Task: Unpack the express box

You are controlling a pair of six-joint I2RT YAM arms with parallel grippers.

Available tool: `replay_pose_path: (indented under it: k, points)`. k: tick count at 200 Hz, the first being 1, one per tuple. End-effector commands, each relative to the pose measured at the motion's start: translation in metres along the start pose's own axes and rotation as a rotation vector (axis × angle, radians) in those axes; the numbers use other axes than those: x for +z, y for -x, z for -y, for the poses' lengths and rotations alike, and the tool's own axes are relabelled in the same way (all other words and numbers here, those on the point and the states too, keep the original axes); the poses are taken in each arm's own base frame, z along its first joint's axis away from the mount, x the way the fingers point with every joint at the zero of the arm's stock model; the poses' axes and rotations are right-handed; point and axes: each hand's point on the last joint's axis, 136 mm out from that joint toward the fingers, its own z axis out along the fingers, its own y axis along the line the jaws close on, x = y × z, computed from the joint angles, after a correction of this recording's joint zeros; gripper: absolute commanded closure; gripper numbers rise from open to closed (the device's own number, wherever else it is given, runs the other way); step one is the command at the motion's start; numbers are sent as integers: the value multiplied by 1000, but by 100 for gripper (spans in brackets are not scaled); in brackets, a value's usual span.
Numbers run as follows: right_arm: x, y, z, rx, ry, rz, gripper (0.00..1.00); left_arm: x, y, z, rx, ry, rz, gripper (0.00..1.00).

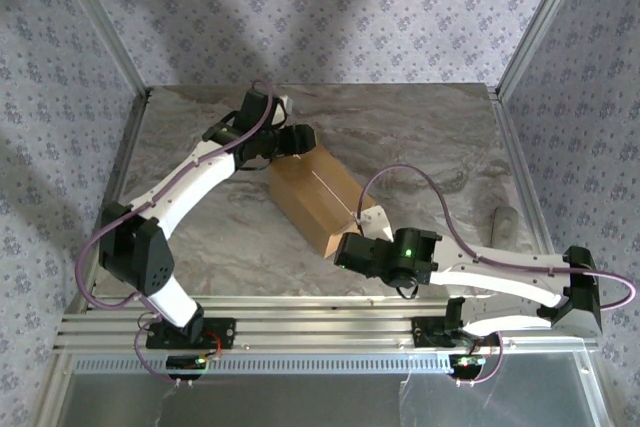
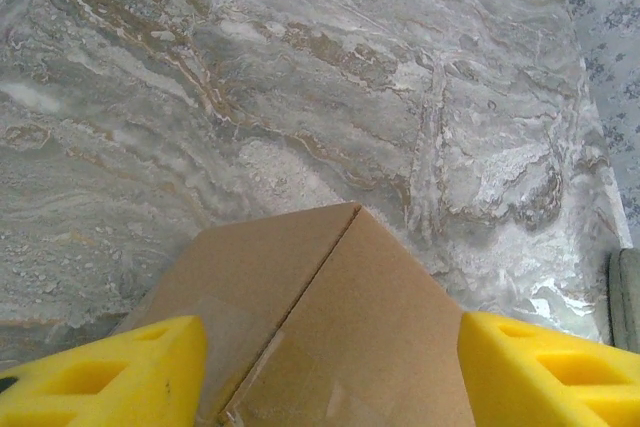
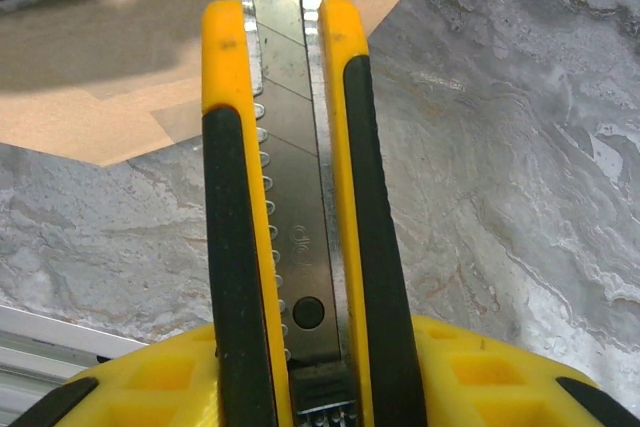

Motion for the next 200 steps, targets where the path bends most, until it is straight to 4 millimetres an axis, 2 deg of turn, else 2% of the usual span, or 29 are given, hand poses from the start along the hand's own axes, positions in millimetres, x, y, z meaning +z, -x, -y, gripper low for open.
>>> replay_pose_path:
  k: [1,28,35,55,68,125,200]
  points:
    - [-1,15,-3,53,5,54,100,-7,3,11,10,-48,-21,31]
    - [2,15,-3,61,-16,33,100,-1,3,0,23,-17,-27,29]
    - [2,16,-3,62,-22,29,100,0,4,-4,25,3,-22,24]
    - [2,17,-5,63,-28,25,100,3,8,-12,44,43,-8,19]
    - [5,15,-6,65,-27,16,100,5,9,-17,58,70,-8,11]
    - [5,16,-10,75,-25,7,100,-1,20,-22,79,116,25,1]
    - [1,14,-10,85,-18,1,100,-21,36,-36,15,144,99,1]
